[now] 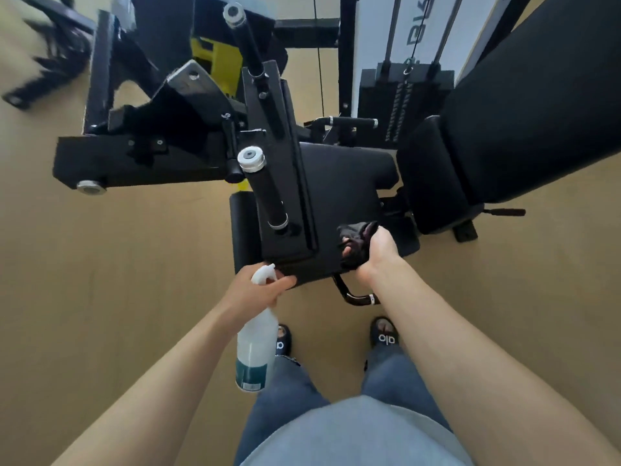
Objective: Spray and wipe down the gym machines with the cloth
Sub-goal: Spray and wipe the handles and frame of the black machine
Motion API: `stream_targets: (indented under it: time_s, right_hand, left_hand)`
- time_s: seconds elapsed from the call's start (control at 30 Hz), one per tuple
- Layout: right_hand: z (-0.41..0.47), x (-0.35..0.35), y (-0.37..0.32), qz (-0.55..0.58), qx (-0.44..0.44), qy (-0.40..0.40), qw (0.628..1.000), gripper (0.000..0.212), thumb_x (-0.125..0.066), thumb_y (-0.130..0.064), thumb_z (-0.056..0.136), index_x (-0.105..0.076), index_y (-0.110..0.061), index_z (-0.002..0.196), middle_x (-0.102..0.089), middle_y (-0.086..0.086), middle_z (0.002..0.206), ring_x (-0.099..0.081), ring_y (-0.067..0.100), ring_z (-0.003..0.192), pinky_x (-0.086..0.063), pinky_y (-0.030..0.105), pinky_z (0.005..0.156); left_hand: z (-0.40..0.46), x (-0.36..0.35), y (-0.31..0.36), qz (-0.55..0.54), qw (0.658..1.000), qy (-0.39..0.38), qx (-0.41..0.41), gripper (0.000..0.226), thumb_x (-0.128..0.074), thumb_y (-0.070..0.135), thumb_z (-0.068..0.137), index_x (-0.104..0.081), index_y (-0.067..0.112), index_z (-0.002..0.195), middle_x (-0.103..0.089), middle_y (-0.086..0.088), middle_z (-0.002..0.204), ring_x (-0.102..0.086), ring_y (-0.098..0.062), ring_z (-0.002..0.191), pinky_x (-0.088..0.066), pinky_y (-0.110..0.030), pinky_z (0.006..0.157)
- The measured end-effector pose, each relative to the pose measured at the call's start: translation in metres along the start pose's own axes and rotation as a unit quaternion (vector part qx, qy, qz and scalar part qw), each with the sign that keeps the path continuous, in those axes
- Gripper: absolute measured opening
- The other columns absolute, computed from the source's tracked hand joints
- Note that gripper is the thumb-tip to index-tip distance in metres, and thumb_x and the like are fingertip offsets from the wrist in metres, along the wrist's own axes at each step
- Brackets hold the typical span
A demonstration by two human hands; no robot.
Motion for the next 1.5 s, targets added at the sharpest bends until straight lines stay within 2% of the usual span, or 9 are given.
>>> stream_targets:
  time_s: [0.1, 0.23, 0.3, 0.43, 0.77, 0.97, 1.23, 1.37, 1.5]
  right_hand:
    - [-0.009, 0.006, -0.026, -0.011, 0.011, -0.065, 0.998, 0.015, -0.047, -0.017, 0.086, -0.058, -0.016, 0.096, -0.053, 0.006, 0.081, -0.049, 0.021, 0.059, -0.045, 0.026, 0.052]
    - [-0.026, 0.008, -0.041, -0.007, -0.006, -0.154, 0.988, 0.038, -0.074, -0.013, 0.050, -0.047, -0.022, 0.076, -0.035, 0.001, 0.078, -0.024, 0.017, 0.067, -0.025, 0.030, 0.066]
    - [-0.033, 0.010, -0.048, -0.004, -0.011, -0.167, 0.986, 0.048, -0.082, -0.012, 0.043, -0.052, -0.020, 0.080, -0.040, 0.002, 0.080, -0.032, 0.018, 0.068, -0.030, 0.031, 0.070]
    - [-0.041, 0.019, -0.064, -0.034, -0.001, -0.130, 0.991, 0.023, -0.045, -0.024, 0.097, -0.063, -0.012, 0.102, -0.057, 0.006, 0.104, -0.054, 0.022, 0.091, -0.042, 0.035, 0.100]
    - [-0.040, 0.017, -0.080, -0.034, 0.024, -0.126, 0.991, 0.041, -0.035, -0.032, 0.106, -0.061, -0.011, 0.129, -0.062, 0.008, 0.125, -0.059, 0.024, 0.107, -0.050, 0.039, 0.093]
    - [-0.026, 0.011, -0.092, -0.048, -0.008, -0.123, 0.991, 0.032, -0.039, -0.026, 0.103, -0.065, -0.009, 0.110, -0.062, 0.008, 0.111, -0.058, 0.022, 0.095, -0.050, 0.038, 0.094]
    - [0.016, -0.007, -0.140, -0.139, -0.073, -0.144, 0.977, 0.034, -0.036, -0.027, 0.105, -0.065, -0.010, 0.110, -0.061, 0.006, 0.108, -0.057, 0.022, 0.091, -0.049, 0.036, 0.088]
    - [0.038, -0.005, -0.169, -0.179, -0.101, -0.165, 0.965, 0.032, -0.034, -0.023, 0.104, -0.064, -0.011, 0.099, -0.061, 0.005, 0.095, -0.056, 0.020, 0.083, -0.048, 0.034, 0.082]
    - [0.053, -0.003, -0.195, -0.192, -0.118, -0.146, 0.963, 0.035, -0.034, -0.023, 0.104, -0.066, -0.011, 0.103, -0.063, 0.004, 0.090, -0.056, 0.019, 0.074, -0.048, 0.034, 0.074]
  left_hand:
    - [-0.016, -0.028, 0.011, -0.023, 1.000, 0.006, -0.004, 0.030, -0.080, 0.040, 0.089, -0.069, 0.014, 0.079, -0.065, 0.000, 0.061, -0.058, -0.011, 0.059, -0.046, -0.029, 0.066]
    - [-0.025, -0.060, 0.040, -0.074, 0.995, 0.068, -0.015, 0.021, -0.080, 0.035, 0.088, -0.068, 0.021, 0.079, -0.067, 0.002, 0.072, -0.066, -0.017, 0.071, -0.050, -0.030, 0.068]
    - [-0.026, -0.070, 0.056, -0.101, 0.990, 0.099, -0.014, 0.021, -0.078, 0.034, 0.091, -0.069, 0.017, 0.086, -0.068, -0.001, 0.076, -0.066, -0.015, 0.072, -0.048, -0.028, 0.065]
    - [-0.024, -0.089, 0.071, -0.133, 0.980, 0.145, 0.013, 0.033, -0.076, 0.045, 0.092, -0.066, 0.014, 0.096, -0.071, -0.002, 0.086, -0.064, -0.006, 0.071, -0.042, -0.025, 0.061]
    - [-0.003, -0.113, 0.083, -0.156, 0.972, 0.174, 0.009, 0.053, -0.074, 0.055, 0.091, -0.061, 0.003, 0.095, -0.067, -0.007, 0.089, -0.069, -0.025, 0.087, -0.047, -0.026, 0.064]
    - [0.008, -0.118, 0.087, -0.161, 0.963, 0.210, 0.057, 0.046, -0.070, 0.057, 0.094, -0.057, 0.012, 0.099, -0.059, 0.002, 0.086, -0.062, -0.015, 0.080, -0.043, -0.024, 0.061]
    - [0.032, -0.134, 0.122, -0.202, 0.926, 0.284, 0.142, 0.062, -0.065, 0.065, 0.093, -0.057, 0.003, 0.093, -0.071, -0.014, 0.095, -0.072, -0.029, 0.091, -0.057, -0.039, 0.079]
    - [0.047, -0.139, 0.143, -0.218, 0.905, 0.315, 0.184, 0.060, -0.065, 0.069, 0.091, -0.058, 0.010, 0.084, -0.074, -0.013, 0.093, -0.072, -0.026, 0.090, -0.048, -0.027, 0.066]
    - [0.063, -0.144, 0.163, -0.240, 0.898, 0.326, 0.171, 0.056, -0.072, 0.067, 0.086, -0.054, 0.013, 0.092, -0.071, -0.010, 0.101, -0.075, -0.027, 0.092, -0.058, -0.039, 0.082]
Point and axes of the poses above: each hand's wrist, its own z-axis towards the middle knuckle, its own x-axis out of the back of the hand, y = z × x, the point moved 1 cm from there along z, towards the middle knuckle
